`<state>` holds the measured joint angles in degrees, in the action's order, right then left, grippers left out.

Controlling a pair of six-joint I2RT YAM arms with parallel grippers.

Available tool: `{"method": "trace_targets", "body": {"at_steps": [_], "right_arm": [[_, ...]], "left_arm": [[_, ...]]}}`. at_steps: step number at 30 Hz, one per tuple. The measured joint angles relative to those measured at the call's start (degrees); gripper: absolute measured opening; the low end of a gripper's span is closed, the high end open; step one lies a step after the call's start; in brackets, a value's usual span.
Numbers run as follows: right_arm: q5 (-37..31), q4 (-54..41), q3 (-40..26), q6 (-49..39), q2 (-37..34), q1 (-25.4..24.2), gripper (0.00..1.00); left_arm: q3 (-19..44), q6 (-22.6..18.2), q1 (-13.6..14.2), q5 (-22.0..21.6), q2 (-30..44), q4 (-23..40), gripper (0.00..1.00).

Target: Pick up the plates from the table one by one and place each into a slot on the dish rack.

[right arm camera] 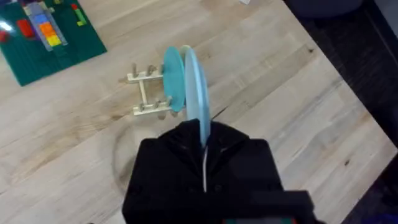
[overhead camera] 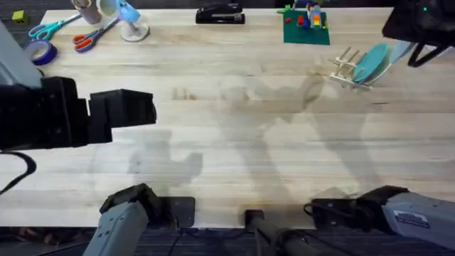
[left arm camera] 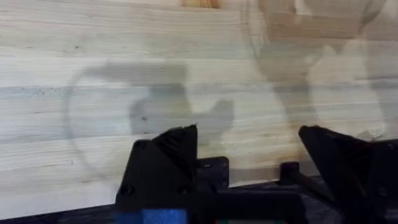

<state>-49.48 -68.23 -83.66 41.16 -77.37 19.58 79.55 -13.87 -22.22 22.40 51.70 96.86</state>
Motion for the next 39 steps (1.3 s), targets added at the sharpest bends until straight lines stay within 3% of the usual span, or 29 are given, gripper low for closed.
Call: {"method": "trace_targets", "body": {"at_steps": [7, 17, 39], "right_arm": [[1.7, 4.5, 0.8, -3.3, -0.8, -1.4, 0.027], [6.8, 13.8, 9.5, -6.8, -1.6, -4.3, 0.027], [10.1, 20.3, 10.3, -14.5, -7.6, -9.2, 0.027]], "left_arm": [[0.0, 0.0, 0.0, 0.0, 0.0, 0.0, 0.994], [0.0, 0.0, 0.0, 0.0, 0.0, 0.0, 0.994], [0.0, 0.0, 0.0, 0.0, 0.0, 0.0, 0.993]]}}
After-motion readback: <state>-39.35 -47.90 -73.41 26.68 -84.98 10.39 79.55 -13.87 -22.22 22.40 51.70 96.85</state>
